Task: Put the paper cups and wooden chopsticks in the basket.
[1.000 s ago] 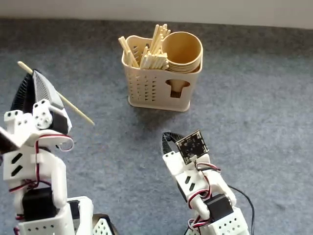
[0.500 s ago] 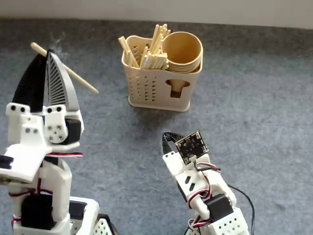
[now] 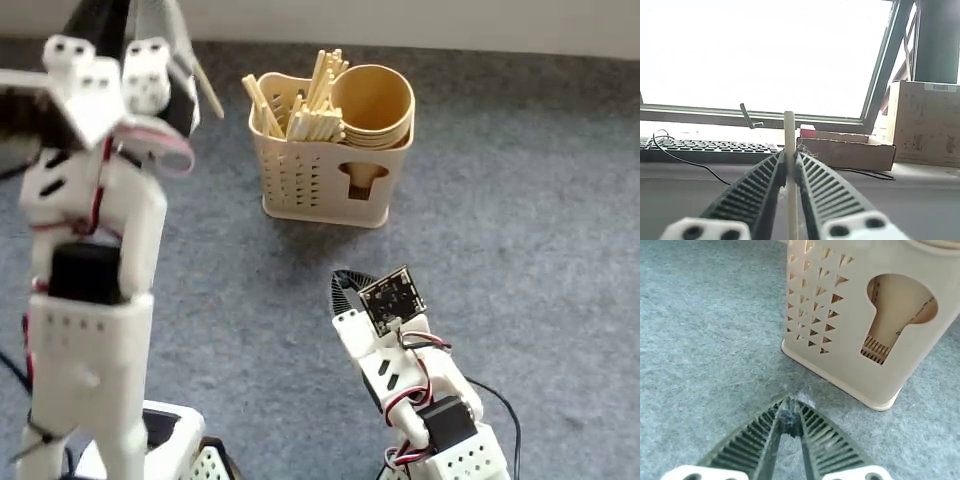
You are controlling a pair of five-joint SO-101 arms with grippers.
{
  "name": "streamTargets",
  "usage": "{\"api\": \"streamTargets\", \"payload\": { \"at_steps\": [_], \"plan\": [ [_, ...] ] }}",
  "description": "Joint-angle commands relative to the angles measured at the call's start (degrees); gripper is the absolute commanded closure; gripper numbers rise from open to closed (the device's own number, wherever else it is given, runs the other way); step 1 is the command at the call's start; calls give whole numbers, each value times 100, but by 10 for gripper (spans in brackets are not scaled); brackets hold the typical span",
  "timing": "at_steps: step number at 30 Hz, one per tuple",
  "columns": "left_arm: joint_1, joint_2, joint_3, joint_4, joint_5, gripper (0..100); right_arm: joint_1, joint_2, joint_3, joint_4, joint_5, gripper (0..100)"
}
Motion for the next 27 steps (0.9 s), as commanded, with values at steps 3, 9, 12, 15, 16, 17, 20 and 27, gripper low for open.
{"api": "streamTargets", "payload": {
  "at_steps": [3, 9, 12, 15, 16, 17, 20, 27],
  "plan": [
    [356, 1701, -1930, 484, 0, 993, 66, -66, -13, -127, 79, 992],
    [470, 2598, -2659, 545, 9, 993, 66, -66, 75, -127, 88, 992],
    [470, 2862, -2774, 545, 325, 993, 66, -66, 75, -127, 88, 992],
    [435, 3055, -2774, 545, 519, 993, 66, -66, 75, -127, 97, 992],
    [435, 3099, -2774, 545, 536, 993, 66, -66, 75, -127, 97, 992],
    [435, 3143, -2756, 545, 545, 993, 66, -66, 75, -127, 97, 992],
    [435, 3240, -2730, 642, 545, 993, 66, -66, 84, -127, 97, 992],
    [470, 3248, -2782, 1890, 519, 909, 66, -66, 92, -127, 167, 992]
  ]
}}
